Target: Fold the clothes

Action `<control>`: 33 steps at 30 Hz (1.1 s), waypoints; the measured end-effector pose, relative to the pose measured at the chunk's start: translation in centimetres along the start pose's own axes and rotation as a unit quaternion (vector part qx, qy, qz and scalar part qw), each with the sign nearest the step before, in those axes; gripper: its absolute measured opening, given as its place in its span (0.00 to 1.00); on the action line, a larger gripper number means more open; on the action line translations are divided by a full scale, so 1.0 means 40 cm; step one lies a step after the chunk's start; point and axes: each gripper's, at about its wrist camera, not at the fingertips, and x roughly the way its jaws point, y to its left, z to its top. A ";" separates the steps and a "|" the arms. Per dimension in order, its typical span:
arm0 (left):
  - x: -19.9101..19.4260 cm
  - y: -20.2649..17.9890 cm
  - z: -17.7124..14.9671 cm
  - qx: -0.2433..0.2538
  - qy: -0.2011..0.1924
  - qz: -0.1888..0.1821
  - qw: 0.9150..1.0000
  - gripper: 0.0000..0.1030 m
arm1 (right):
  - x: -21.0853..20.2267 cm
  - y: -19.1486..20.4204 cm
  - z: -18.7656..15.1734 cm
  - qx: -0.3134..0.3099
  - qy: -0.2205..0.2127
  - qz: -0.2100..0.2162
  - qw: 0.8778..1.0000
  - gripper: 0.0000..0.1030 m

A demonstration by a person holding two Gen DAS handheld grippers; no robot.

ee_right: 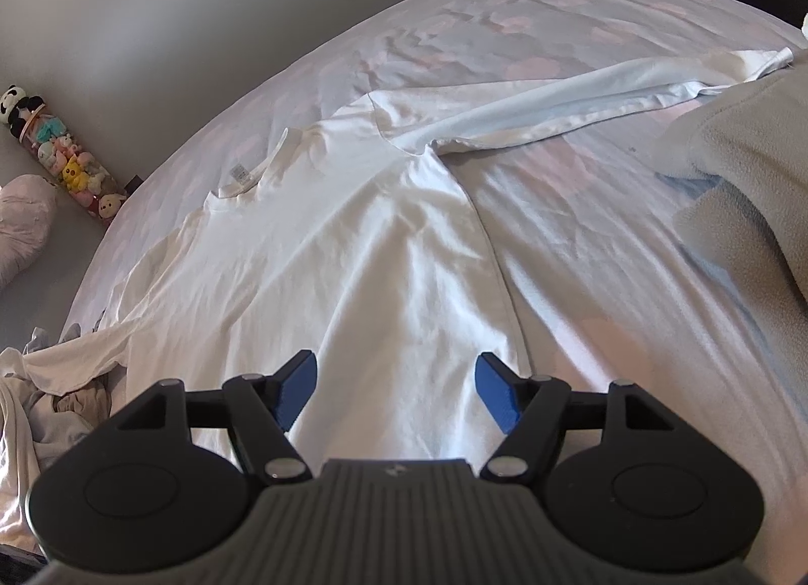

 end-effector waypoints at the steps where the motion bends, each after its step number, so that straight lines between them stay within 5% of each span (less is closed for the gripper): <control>1: 0.003 0.000 0.000 -0.001 0.000 -0.003 1.000 0.30 | 0.004 0.006 -0.001 -0.008 0.006 0.002 1.000 0.70; 4: 0.011 0.001 0.001 -0.004 -0.001 -0.013 1.000 0.30 | 0.018 0.013 -0.001 -0.016 0.022 -0.007 1.000 0.70; 10: 0.027 0.002 0.003 -0.011 -0.002 -0.033 0.999 0.30 | 0.023 -0.090 0.039 0.073 0.087 -0.037 0.993 0.64; 14: 0.039 0.000 0.010 -0.014 -0.001 -0.041 0.999 0.30 | -0.012 -0.153 0.054 0.013 0.131 -0.053 0.990 0.60; 17: 0.047 -0.007 0.020 -0.012 0.001 -0.041 0.999 0.30 | -0.033 -0.204 0.033 0.001 0.164 -0.037 0.986 0.47; 24: 0.053 -0.016 0.032 -0.018 -0.001 -0.045 0.999 0.30 | -0.038 -0.178 -0.024 -0.031 0.219 0.037 0.974 0.46; 26: 0.054 -0.015 0.035 -0.024 -0.003 -0.049 0.999 0.30 | -0.020 -0.159 -0.040 -0.062 0.241 0.034 0.968 0.40; 28: 0.054 -0.013 0.038 -0.030 -0.005 -0.053 0.998 0.30 | -0.009 -0.148 -0.050 -0.078 0.248 0.032 0.965 0.03; 33: 0.050 -0.015 0.045 -0.040 -0.012 -0.065 0.997 0.30 | -0.080 -0.154 -0.006 -0.070 0.207 0.039 0.975 0.02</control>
